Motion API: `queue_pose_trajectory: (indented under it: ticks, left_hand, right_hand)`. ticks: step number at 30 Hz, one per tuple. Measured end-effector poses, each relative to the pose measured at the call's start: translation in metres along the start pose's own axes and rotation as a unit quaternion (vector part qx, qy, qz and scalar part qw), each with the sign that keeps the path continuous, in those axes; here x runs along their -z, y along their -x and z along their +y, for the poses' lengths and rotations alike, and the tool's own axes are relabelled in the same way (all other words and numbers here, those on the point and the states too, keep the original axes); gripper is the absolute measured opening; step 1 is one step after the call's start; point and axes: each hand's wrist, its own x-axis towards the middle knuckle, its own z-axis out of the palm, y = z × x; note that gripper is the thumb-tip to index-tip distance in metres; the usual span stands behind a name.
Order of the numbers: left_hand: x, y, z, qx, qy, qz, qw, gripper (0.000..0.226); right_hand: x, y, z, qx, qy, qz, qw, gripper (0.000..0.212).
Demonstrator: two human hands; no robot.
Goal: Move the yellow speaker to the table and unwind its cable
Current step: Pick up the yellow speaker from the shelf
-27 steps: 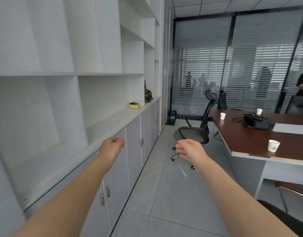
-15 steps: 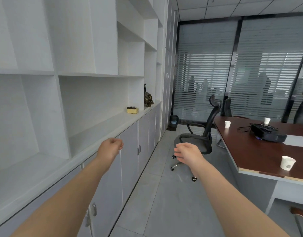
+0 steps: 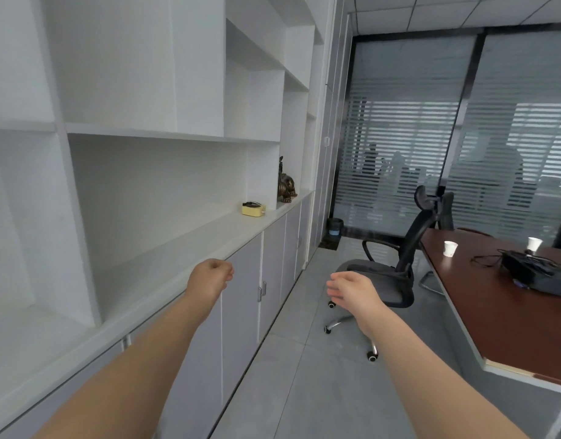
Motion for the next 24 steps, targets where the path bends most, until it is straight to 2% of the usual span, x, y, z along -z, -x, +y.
queue_pose_trajectory:
  ticks: [7, 10, 14, 18, 24]
  left_hand:
    - [-0.025, -0.099, 0.010, -0.015, 0.006, -0.017, 1.000, 0.022]
    - [-0.032, -0.143, 0.007, -0.013, -0.012, -0.028, 0.999, 0.021]
    - [-0.047, -0.200, 0.002, -0.021, -0.036, -0.033, 0.999, 0.020]
    - [-0.067, -0.234, 0.005, -0.021, -0.046, -0.049, 0.998, 0.023]
    - [-0.097, -0.287, 0.002, -0.015, -0.041, -0.048, 0.998, 0.022]
  right_hand:
    - [-0.042, -0.092, -0.003, -0.004, -0.034, -0.001, 0.999, 0.010]
    - [-0.053, -0.123, -0.006, -0.023, -0.077, -0.011, 0.997, 0.019]
    - [-0.063, -0.164, -0.006, -0.028, -0.105, -0.008, 0.994, 0.011]
    - [-0.065, -0.201, -0.007, -0.028, -0.105, 0.012, 0.994, 0.022]
    - [-0.071, -0.255, -0.010, -0.022, -0.095, 0.020, 0.995, 0.021]
